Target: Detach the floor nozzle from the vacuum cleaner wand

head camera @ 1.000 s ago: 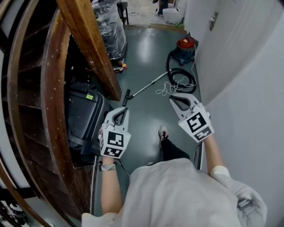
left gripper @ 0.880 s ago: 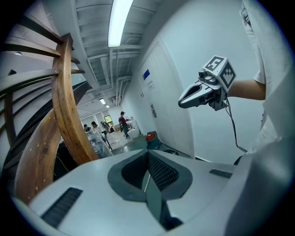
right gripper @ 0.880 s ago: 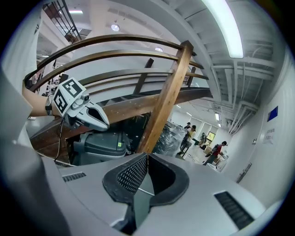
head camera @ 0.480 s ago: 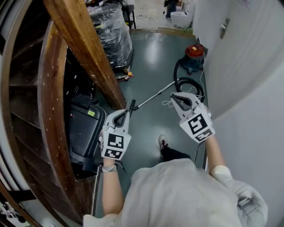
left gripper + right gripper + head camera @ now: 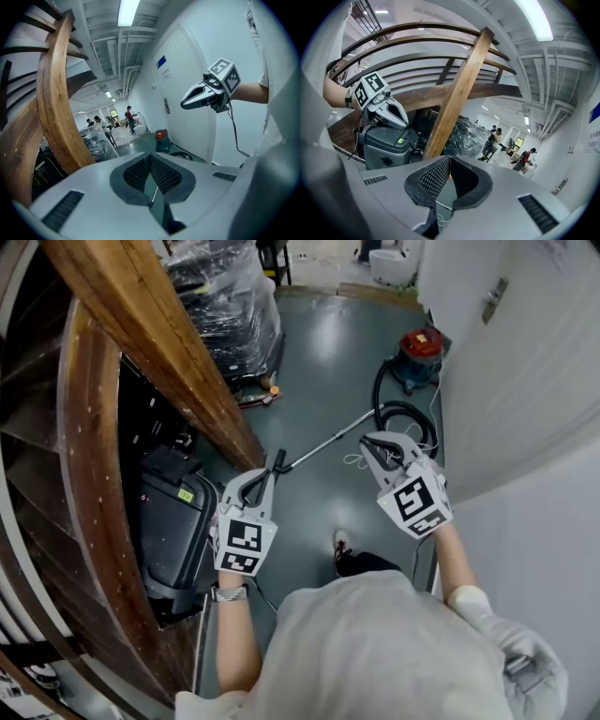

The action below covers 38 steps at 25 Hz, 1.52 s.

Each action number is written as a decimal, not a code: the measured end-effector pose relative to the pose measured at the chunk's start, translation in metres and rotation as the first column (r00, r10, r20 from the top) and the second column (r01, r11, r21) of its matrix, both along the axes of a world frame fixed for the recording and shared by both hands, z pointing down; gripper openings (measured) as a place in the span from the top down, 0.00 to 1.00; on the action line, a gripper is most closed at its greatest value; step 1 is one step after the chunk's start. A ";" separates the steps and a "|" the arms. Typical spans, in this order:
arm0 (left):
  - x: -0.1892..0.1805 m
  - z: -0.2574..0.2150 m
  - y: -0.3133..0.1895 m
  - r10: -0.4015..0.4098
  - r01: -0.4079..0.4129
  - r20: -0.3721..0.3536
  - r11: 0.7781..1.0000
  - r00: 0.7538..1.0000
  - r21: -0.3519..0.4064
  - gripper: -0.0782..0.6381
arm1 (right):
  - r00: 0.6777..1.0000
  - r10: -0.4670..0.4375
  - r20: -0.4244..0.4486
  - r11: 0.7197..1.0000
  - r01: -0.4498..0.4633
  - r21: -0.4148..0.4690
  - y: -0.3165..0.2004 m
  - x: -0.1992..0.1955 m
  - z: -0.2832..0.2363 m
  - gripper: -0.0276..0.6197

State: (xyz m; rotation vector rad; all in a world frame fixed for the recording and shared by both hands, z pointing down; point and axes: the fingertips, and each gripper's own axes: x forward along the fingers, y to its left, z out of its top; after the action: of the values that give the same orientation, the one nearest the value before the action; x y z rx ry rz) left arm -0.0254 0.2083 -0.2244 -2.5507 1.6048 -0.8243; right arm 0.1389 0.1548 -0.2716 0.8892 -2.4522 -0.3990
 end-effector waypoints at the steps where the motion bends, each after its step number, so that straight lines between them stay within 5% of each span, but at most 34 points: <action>1: 0.001 0.000 -0.007 -0.002 0.002 0.000 1.000 1.000 -0.005 0.89 | 1.000 -0.007 -0.002 1.000 0.007 -0.004 -0.007 -0.001 0.001 0.91; 27: 0.025 0.006 -0.154 -0.067 0.067 0.014 0.997 0.998 -0.026 0.89 | 0.997 -0.065 0.045 0.997 0.067 -0.039 -0.161 0.022 0.005 0.91; 38: 0.002 0.026 -0.189 -0.101 0.101 0.013 0.992 0.995 -0.072 0.89 | 0.996 -0.079 0.042 0.992 0.082 -0.096 -0.200 0.007 0.028 0.91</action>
State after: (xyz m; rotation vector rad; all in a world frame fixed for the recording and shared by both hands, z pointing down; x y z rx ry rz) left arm -0.0231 0.0197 -0.1984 -2.5271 1.7457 -0.9182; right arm 0.1462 -0.0449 -0.2433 0.7657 -2.5248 -0.2901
